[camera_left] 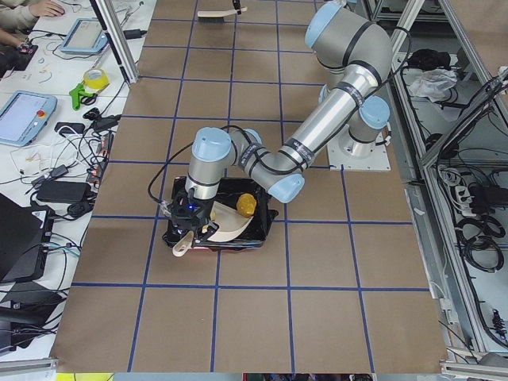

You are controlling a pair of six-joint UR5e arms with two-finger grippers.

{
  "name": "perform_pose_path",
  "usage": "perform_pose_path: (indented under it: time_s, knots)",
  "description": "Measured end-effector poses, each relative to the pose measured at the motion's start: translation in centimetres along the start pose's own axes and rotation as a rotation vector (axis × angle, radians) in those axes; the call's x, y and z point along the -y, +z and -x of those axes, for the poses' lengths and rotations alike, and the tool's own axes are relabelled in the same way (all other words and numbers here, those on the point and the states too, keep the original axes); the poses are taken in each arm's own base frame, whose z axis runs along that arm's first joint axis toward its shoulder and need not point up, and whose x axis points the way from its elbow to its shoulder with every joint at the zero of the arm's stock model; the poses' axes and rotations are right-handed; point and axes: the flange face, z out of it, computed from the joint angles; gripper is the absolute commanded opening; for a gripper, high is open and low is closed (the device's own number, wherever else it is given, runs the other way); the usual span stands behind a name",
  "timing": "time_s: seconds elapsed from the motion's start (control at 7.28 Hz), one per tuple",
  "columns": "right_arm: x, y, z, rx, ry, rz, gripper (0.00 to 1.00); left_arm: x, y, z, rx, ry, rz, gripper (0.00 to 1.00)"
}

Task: Sweep and dump trash into bin
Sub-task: 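Tilt the dustpan over the black bin with the left gripper to dump contents, then release the brush on the table with the right gripper and raise it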

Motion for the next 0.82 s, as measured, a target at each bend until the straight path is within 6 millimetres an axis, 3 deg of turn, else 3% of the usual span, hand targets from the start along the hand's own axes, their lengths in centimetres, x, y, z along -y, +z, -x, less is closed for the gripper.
perform_pose_path:
  time_s: [0.55,0.69,0.82]
  knots:
    - [0.1,-1.0,-0.1,-0.010,0.008,-0.024,1.00,0.8,-2.0,-0.7,-0.038,0.078,-0.133,0.00]
    - [0.1,-3.0,0.0,-0.025,0.007,-0.057,1.00,0.4,-2.8,-1.4,-0.050,0.100,-0.155,0.00]
    - [-0.4,-6.5,0.1,-0.046,0.006,-0.103,1.00,-0.1,-3.5,-2.3,-0.064,0.129,-0.181,0.00]
